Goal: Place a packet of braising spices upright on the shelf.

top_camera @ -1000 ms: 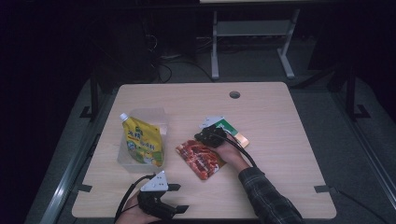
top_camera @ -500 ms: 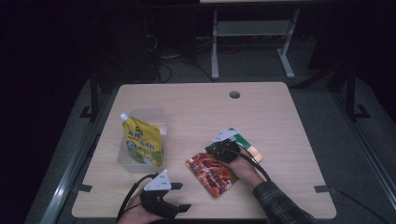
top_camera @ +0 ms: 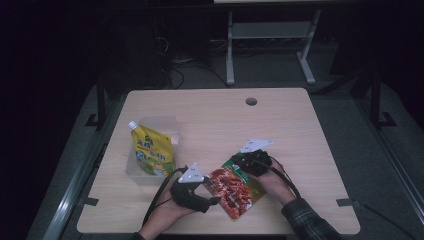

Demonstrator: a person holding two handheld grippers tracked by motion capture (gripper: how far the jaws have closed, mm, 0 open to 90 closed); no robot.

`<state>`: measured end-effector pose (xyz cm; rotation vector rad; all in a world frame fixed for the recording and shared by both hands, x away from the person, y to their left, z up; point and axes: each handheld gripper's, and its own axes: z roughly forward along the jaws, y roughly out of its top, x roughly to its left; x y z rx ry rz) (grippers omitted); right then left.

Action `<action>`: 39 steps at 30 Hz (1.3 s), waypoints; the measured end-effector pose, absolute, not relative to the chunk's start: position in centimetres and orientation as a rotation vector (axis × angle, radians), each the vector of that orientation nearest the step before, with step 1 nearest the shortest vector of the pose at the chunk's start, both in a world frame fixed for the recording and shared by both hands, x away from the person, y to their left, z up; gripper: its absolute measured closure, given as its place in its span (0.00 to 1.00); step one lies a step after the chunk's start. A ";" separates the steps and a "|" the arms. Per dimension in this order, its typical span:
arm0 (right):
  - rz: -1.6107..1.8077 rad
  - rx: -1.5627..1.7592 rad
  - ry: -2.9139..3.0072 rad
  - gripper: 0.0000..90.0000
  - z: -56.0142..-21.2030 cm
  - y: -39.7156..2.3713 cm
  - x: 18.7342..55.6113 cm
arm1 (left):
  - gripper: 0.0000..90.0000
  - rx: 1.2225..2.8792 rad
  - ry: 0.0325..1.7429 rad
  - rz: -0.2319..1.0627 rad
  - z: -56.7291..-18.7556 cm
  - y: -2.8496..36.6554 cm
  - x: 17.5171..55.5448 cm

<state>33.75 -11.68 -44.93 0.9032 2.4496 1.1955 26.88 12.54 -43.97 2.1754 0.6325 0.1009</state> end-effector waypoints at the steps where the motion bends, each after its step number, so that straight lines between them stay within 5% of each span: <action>1: 1.191 0.913 2.449 0.92 -44.8 -12.1 33.7 | 0.23 2.175 0.632 0.101 -44.0 12.5 26.9; 21: 1.094 1.071 2.439 0.61 -44.8 -20.0 32.4 | 0.17 2.286 0.684 0.136 -47.0 7.6 33.3; 27: 1.093 1.107 2.422 0.56 -44.8 -20.7 32.2 | 0.41 2.304 0.655 0.149 -46.7 7.6 33.3; 36: 1.125 1.132 2.396 0.48 -44.2 -21.7 31.7 | 0.92 2.364 0.607 0.166 -46.2 6.7 32.9; 39: 1.120 1.135 2.403 0.44 -44.2 -21.9 31.5 | 0.96 2.350 0.622 0.153 -46.3 6.8 33.0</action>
